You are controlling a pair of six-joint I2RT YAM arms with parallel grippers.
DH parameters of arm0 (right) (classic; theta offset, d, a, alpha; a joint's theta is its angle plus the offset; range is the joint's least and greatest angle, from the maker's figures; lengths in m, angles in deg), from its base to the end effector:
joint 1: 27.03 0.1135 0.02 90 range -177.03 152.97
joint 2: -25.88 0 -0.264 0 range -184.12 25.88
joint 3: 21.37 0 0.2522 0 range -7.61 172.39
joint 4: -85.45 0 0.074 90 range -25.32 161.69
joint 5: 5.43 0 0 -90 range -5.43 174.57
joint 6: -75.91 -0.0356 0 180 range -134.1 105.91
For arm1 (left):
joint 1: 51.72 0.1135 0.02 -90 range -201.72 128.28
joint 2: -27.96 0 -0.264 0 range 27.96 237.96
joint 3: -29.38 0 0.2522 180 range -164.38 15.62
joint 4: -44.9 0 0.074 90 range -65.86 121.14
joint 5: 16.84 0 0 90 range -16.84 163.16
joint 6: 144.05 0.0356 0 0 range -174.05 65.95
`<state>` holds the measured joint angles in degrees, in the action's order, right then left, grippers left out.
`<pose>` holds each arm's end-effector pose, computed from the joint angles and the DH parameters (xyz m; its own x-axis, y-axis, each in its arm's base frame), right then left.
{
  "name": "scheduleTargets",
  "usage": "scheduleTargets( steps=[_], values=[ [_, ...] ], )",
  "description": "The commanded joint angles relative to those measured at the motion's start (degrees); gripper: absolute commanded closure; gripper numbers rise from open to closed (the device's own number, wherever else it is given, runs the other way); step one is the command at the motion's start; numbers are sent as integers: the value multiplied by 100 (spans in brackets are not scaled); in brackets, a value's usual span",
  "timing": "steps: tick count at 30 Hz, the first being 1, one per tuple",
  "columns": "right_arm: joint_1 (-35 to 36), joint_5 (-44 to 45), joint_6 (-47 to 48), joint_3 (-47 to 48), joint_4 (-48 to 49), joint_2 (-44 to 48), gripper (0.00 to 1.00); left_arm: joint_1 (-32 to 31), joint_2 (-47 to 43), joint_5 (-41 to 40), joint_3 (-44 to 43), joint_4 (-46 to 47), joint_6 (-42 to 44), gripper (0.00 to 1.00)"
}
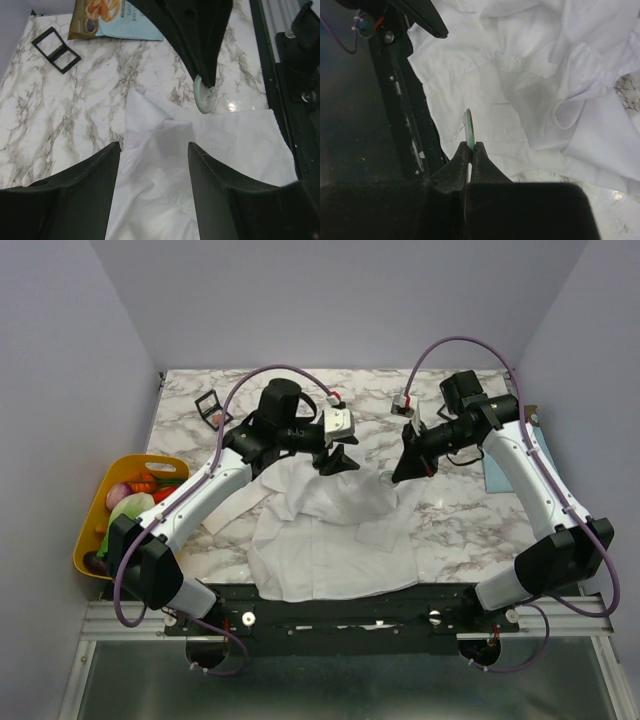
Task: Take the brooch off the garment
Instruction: Remove the brooch from the clothes, then close the brooch.
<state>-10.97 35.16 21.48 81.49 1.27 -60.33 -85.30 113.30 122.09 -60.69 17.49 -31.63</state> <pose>0.2629 0.1038 0.3594 -0.4554 -0.5249 -0.7191 -0.8898 0.2946 0.3485 0.2682 -0.2103 0.3599 0.0627 0.2592 -0.9638 0.9941 0.0690 0.0832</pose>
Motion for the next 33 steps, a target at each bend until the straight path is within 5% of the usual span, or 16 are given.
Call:
scheduleTargets(
  steps=[1,8,25,33],
  values=[
    [12,-859,626,-85,-570,263,99,-210,-220,688,37,-1121,465,34],
    [3,-1343,1074,-217,-781,167,99,-825,-272,759,222,-1088,317,33],
    [21,-1256,1004,-885,-210,430,99,-1080,492,978,-208,-631,-773,34],
    [21,-1124,881,-1017,-34,448,99,-1133,598,926,-121,-121,-1274,44]
  ],
)
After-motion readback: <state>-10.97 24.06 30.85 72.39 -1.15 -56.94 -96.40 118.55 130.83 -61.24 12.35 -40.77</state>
